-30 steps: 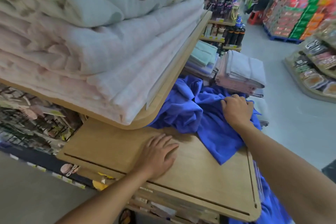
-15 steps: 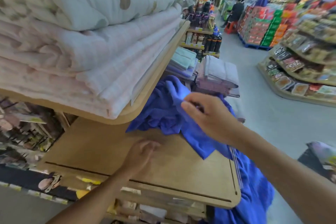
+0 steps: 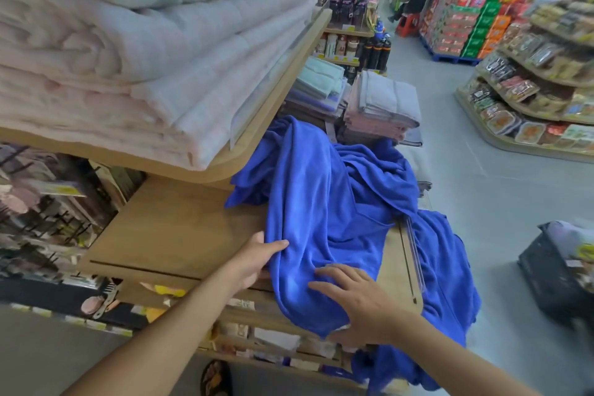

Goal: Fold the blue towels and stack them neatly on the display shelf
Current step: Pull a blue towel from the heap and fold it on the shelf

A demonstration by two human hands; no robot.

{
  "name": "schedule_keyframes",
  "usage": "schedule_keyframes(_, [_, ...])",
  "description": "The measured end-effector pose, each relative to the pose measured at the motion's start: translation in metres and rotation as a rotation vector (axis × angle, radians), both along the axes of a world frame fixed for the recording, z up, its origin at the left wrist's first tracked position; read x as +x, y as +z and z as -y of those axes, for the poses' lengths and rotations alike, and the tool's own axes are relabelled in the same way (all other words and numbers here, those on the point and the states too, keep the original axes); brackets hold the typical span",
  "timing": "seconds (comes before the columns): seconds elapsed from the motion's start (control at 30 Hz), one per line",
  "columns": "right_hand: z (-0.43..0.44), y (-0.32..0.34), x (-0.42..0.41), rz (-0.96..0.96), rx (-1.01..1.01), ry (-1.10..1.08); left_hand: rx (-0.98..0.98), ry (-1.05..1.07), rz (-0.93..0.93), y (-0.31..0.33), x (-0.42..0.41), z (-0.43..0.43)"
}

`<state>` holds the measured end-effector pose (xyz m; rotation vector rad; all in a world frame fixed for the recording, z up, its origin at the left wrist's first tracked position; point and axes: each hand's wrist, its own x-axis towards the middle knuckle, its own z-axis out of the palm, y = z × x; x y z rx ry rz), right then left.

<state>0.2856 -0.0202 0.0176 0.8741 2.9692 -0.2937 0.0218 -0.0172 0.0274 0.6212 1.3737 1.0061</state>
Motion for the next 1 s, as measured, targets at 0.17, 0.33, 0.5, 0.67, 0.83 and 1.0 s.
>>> schedule_keyframes(0.17, [-0.007, -0.011, 0.021, -0.01, 0.068, 0.018, -0.01, 0.203, 0.16, -0.004, -0.005, -0.007])
schedule_keyframes(0.33, [-0.004, -0.001, 0.012, -0.334, -0.121, -0.179, 0.101, 0.148, 0.257, -0.005, -0.011, -0.01])
schedule_keyframes(0.5, [-0.006, 0.0, -0.007, -0.577, -0.553, -0.497, 0.17, 0.174, 0.457, 0.018, -0.013, -0.031])
schedule_keyframes(0.67, [-0.013, -0.007, -0.016, -0.582, -0.645, -0.61, 0.263, 0.181, 0.617, 0.068, -0.024, -0.064])
schedule_keyframes(0.83, [-0.011, -0.01, -0.012, -0.549, -0.6, -0.606, 0.21, 0.099, 0.413, 0.119, -0.016, -0.104])
schedule_keyframes(1.0, [-0.006, -0.011, -0.01, -0.535, -0.546, -0.596, -0.056, 0.105, 0.211, 0.112, -0.021, -0.126])
